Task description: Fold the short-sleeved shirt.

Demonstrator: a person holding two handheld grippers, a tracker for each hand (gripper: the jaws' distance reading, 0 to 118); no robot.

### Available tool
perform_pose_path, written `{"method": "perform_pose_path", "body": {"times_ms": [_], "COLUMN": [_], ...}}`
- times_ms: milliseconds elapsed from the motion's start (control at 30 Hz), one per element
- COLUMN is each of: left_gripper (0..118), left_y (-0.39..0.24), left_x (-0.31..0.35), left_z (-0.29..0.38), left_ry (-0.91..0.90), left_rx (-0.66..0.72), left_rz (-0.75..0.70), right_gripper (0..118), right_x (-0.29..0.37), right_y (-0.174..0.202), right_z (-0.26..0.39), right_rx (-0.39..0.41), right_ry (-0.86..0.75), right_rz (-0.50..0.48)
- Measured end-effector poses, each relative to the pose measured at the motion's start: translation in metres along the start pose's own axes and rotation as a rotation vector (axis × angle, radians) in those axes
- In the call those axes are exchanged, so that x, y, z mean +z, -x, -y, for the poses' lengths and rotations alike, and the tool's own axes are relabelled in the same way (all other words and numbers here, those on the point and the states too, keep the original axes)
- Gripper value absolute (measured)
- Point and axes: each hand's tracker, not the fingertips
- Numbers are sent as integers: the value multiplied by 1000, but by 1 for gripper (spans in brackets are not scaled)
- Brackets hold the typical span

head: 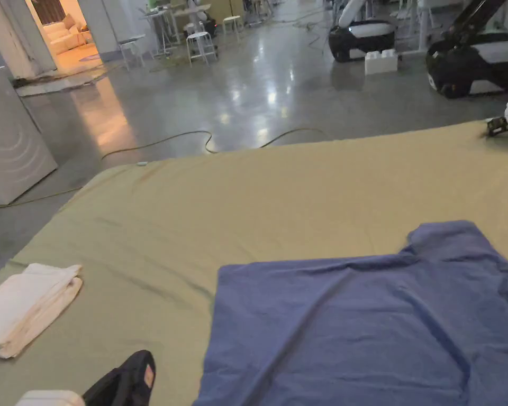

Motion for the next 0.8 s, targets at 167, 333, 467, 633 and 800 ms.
{"method": "perform_pose_path", "body": {"times_ms": [167, 333, 467, 633, 800], "left_gripper": [49, 83, 80, 57, 18], "left_y": [30, 64, 80, 85, 63], "left_x": [-56, -114, -146, -169, -178], "left_z": [53, 111, 133, 133, 136], "left_ry": [292, 538, 667, 727, 760], "left_rx": [45, 116, 150, 207, 44], "left_rz": [39, 36, 28, 14, 12], "right_gripper": [0, 0, 0, 0, 0], "right_x": [-4, -10, -11, -8, -6], "right_y": [-5, -14, -19, -29, -39], "right_z": [17, 33, 42, 50, 58], "right_rx": [-47, -97, -100, -120, -132], "right_ry": [65, 160, 197, 219, 252], "right_rz": [-31, -55, -32, -14, 19]}}
